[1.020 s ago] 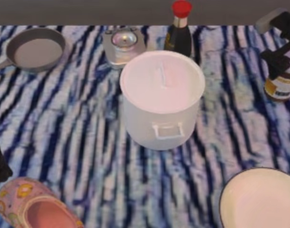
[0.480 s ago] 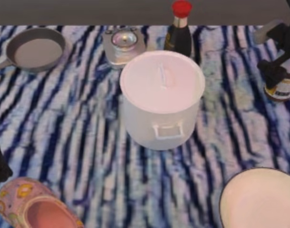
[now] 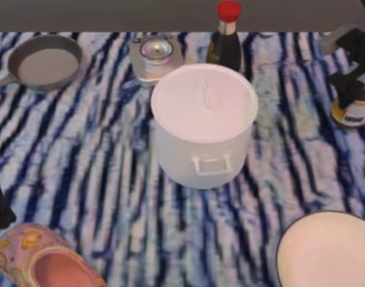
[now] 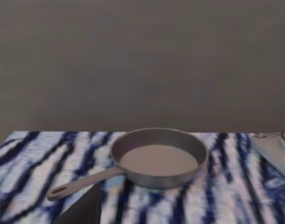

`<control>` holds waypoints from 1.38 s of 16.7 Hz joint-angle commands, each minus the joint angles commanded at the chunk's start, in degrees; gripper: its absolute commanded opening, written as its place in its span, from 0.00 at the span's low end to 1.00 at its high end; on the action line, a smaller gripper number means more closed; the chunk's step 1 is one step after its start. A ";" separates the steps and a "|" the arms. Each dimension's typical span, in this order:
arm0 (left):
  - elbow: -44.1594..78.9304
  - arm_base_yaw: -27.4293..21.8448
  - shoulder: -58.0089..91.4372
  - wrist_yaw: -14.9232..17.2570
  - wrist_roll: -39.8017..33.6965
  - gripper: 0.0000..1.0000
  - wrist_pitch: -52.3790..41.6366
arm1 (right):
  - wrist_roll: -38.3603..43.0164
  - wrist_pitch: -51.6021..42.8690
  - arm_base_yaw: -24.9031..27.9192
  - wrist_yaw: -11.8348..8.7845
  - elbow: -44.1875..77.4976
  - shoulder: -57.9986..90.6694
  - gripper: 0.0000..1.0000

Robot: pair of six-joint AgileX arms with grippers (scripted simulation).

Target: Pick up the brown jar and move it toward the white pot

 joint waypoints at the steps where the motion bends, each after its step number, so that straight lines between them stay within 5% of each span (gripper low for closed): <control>1: 0.00 0.00 0.00 0.00 0.00 1.00 0.00 | 0.00 0.00 0.00 0.00 0.00 0.00 0.40; 7: 0.00 0.00 0.00 0.00 0.00 1.00 0.00 | 0.00 0.00 0.00 0.00 0.00 0.00 0.00; 17: 0.00 0.00 0.00 0.00 0.00 1.00 0.00 | 0.10 0.05 0.14 -0.02 -0.86 -0.85 0.00; 23: 0.00 0.00 0.00 0.00 0.00 1.00 0.00 | 0.20 0.61 0.89 -0.19 -16.02 -16.34 0.00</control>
